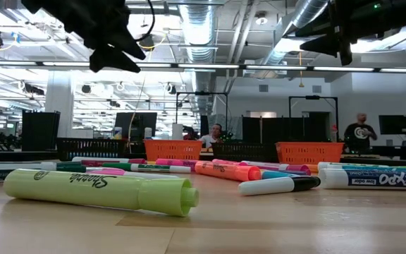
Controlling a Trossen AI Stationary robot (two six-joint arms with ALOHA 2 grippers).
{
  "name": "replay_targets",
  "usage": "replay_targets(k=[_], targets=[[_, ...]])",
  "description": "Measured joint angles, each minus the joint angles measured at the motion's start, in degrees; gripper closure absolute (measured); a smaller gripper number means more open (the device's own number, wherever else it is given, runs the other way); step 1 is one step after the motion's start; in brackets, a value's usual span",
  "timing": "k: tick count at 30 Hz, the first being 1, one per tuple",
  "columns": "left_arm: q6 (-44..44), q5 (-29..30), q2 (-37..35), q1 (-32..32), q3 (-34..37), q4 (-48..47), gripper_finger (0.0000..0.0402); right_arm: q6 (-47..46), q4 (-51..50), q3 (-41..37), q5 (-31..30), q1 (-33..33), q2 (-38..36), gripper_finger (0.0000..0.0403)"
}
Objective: Pick & Place Markers
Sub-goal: Put the large pink highlighter pen into the left black bin
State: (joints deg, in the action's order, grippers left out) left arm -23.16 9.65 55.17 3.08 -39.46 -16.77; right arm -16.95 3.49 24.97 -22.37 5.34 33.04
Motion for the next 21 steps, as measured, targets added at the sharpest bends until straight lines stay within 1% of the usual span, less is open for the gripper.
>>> replay_targets(k=[7, 11, 12, 15, 21], targets=[[-6.0, 2.7, 5.7, -9.9, 0.0, 0.2, 0.0202, -0.2, 0.0, 0.0, 0.2, 0.0, 0.0, 0.0219], [-8.7, 2.9, 8.3, -14.1, 0.0, 0.3, 0.0202, -0.2, 0.0, 0.0, 6.3, 0.0, 0.0, 0.0219], [-8.9, 2.9, 8.8, -14.7, 0.0, 0.5, 0.0202, -0.6, 0.0, 0.0, 7.3, 0.0, 0.0, 0.0219], [-9.2, 2.9, 9.6, -16.2, 0.0, 0.6, 0.0202, -2.1, 0.4, 0.0, 7.5, -0.1, 0.6, 0.0219], [-14.9, 3.0, 9.6, -16.9, 0.0, 1.5, 0.0202, -0.6, 4.6, 0.0, 8.5, -1.5, 2.8, 0.0219]])
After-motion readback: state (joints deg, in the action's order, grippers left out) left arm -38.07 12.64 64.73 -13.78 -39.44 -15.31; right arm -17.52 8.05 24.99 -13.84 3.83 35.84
